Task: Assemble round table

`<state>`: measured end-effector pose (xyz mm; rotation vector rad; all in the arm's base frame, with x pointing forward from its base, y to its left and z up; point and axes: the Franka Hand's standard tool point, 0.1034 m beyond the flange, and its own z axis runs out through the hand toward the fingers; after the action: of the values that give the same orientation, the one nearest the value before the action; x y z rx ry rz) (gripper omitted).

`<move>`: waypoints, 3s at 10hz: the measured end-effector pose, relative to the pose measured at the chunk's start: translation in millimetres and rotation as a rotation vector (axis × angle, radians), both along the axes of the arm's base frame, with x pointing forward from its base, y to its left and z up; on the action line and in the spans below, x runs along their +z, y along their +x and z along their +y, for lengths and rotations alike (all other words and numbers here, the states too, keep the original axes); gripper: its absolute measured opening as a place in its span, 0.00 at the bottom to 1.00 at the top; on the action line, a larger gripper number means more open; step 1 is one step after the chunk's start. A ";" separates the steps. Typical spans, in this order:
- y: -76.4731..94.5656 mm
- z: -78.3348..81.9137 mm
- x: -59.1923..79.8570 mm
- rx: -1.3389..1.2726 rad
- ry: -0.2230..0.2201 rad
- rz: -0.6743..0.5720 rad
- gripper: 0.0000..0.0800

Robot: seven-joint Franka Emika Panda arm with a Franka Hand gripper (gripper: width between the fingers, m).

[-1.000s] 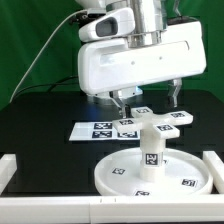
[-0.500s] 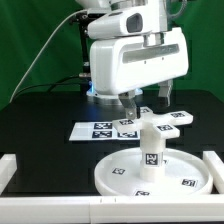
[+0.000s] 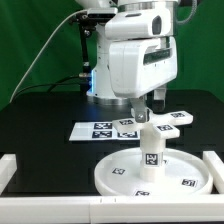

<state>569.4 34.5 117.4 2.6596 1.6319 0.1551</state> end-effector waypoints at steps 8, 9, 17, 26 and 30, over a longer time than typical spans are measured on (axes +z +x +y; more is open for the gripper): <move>2.1 10.9 -6.5 -0.073 0.001 0.013 0.81; 2.2 10.7 -6.2 -0.087 0.002 0.013 0.81; 1.7 5.7 -3.8 -0.130 0.005 0.011 0.81; -5.1 2.3 -16.9 -0.146 0.003 0.035 0.81; -5.2 2.7 -17.1 -0.312 0.017 0.041 0.55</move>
Offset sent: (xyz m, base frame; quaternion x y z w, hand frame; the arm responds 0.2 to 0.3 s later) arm 0.0046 0.0001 -0.0103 -0.0030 0.0034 0.0012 1.0000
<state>564.2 37.2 100.3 2.9029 1.2055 0.1097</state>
